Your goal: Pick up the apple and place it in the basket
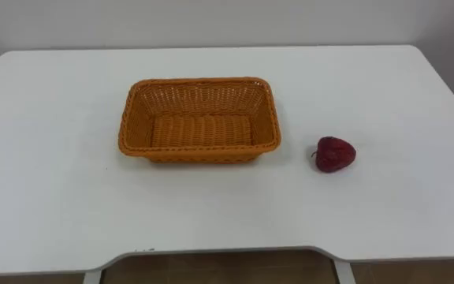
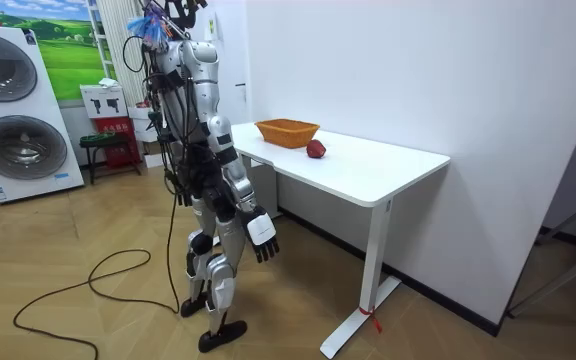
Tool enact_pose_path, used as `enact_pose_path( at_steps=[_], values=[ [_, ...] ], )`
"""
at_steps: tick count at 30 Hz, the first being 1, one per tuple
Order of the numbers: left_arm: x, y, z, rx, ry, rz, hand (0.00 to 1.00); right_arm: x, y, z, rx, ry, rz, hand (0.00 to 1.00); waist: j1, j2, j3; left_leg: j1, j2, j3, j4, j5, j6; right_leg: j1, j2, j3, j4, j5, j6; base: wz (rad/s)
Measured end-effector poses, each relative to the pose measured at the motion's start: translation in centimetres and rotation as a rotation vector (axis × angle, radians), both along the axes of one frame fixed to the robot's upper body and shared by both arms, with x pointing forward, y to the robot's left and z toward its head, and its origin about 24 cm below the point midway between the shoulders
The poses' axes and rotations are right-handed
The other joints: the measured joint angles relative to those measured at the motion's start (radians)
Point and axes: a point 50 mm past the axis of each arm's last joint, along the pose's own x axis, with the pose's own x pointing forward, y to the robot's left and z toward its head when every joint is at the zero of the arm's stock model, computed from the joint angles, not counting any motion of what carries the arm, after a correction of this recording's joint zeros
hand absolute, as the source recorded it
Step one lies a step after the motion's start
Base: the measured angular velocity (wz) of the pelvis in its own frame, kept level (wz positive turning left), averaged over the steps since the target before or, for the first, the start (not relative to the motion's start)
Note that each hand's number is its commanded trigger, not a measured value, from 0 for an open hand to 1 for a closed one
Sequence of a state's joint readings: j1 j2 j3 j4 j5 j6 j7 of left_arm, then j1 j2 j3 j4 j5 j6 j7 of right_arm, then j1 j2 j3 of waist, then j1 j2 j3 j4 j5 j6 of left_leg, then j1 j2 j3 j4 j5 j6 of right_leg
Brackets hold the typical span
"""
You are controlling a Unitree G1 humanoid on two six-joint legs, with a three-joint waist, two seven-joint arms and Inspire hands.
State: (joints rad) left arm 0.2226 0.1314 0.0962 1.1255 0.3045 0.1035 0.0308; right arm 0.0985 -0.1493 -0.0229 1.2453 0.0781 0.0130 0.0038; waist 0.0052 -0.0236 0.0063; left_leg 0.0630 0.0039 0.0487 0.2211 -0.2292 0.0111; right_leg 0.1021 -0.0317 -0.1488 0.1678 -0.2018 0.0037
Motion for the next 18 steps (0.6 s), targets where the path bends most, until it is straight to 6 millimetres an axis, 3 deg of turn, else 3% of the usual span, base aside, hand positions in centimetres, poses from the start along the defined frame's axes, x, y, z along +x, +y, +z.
enact_pose_path(
  at_steps=[10,11,13,15,18],
  values=[
    [-0.3,0.0,0.0,0.021,-0.001,0.020,0.00,-0.1,-0.1,0.0,-0.033,-0.010,-0.091,0.00,-0.001,0.001,-0.0053,0.002,0.000,0.007,-0.001,0.000,0.000,0.004,0.001,0.008,0.003,0.001,0.001,-0.01],
    [-0.3,0.0,0.0,0.028,-0.004,0.032,0.00,-0.2,-0.3,0.0,-0.039,-0.022,-0.170,0.00,-0.001,0.009,-0.0020,0.002,0.000,0.006,-0.001,0.000,0.000,0.006,0.001,0.008,0.003,0.001,0.001,0.00],
    [-0.5,0.2,0.1,0.039,-0.009,0.060,0.00,-0.2,-0.8,0.2,-0.052,-0.047,-0.317,0.00,-0.003,0.006,-0.0031,0.009,0.000,0.008,-0.001,0.000,0.000,0.012,0.001,0.008,0.003,0.001,0.001,0.00],
    [-0.9,0.4,0.1,0.054,-0.003,0.092,0.00,-0.4,-1.5,0.3,-0.076,-0.071,-0.496,0.00,-0.006,0.007,0.0017,0.019,-0.001,0.009,-0.003,0.000,0.000,0.020,0.001,0.009,0.003,0.001,0.001,0.00],
    [-1.6,0.9,0.2,0.080,0.007,0.146,0.00,-0.2,-3.0,0.8,-0.104,-0.139,-0.853,0.00,-0.033,0.012,-0.0006,0.018,-0.001,0.008,-0.006,-0.002,0.001,0.019,0.001,0.007,0.001,0.000,0.001,0.03]
  ],
)
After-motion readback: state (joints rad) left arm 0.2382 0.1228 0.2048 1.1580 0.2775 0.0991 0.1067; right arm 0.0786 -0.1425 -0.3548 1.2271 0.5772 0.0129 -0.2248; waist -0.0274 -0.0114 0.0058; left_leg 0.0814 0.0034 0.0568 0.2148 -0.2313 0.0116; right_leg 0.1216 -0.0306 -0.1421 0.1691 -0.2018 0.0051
